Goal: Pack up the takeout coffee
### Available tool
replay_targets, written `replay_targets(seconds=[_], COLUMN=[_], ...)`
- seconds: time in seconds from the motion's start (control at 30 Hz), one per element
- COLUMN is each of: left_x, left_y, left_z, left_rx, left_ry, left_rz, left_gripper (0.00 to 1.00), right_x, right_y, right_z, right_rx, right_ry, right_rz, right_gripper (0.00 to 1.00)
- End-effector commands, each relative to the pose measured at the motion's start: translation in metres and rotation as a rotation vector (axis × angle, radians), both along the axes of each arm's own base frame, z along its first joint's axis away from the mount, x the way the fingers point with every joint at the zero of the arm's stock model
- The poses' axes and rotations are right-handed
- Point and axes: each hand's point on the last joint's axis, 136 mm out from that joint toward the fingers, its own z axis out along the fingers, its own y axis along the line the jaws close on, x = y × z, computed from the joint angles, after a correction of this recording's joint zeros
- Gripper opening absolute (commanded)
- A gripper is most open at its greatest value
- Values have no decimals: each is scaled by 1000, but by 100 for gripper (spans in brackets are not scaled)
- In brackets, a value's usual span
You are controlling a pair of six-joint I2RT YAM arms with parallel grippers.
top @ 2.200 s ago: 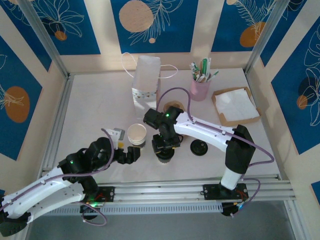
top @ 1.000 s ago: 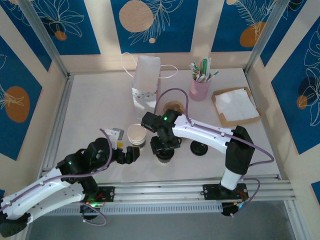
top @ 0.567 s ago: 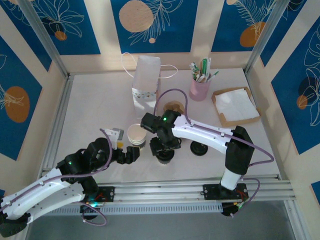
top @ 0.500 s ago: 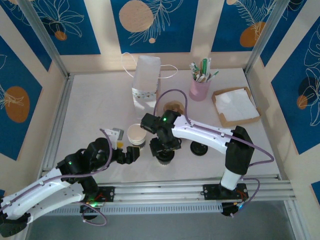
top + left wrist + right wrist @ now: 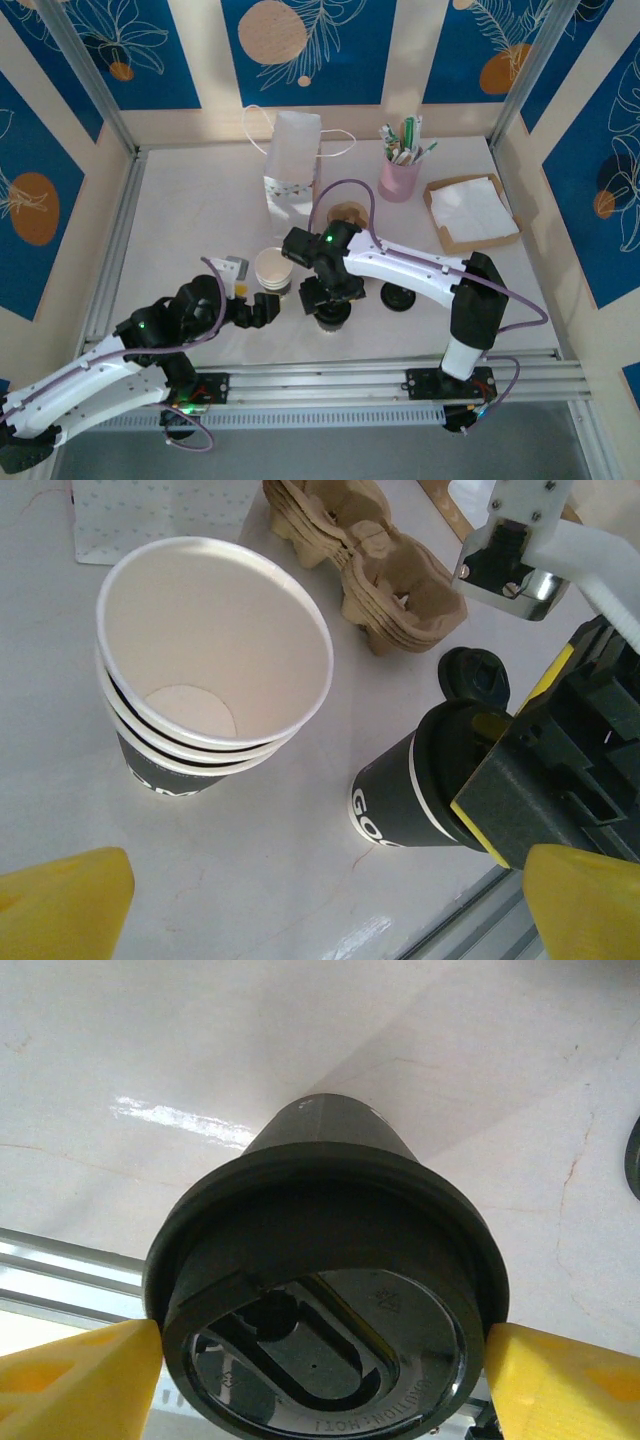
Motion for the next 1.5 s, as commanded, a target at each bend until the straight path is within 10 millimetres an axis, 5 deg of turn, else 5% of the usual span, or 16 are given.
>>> replay_targets(seconds=[0.0,0.37,0.63,1.17,1.47], left_x=[3,5,4,4,5], left_y=[-2,-3,-1,1,0], left_z=[11,9,6,4,5], left_rx=[-22,-14,-12,-9,-13], left_ry=[-21,-19,-14,-9,-9], left_rz=[1,4,9,19,19], left_gripper=[100,100,100,100,100], right_x=[-7,-5,-4,-10,-10], right_y=[2,3,3,-6,-2], right_z=[22,35,27,-8,7], right_rx=[49,64,52,-37,9], right_ry=[-8,-63,-59,2,-21], right_rz=[17,30,32,22,26], right_gripper=[84,78,55,53,53])
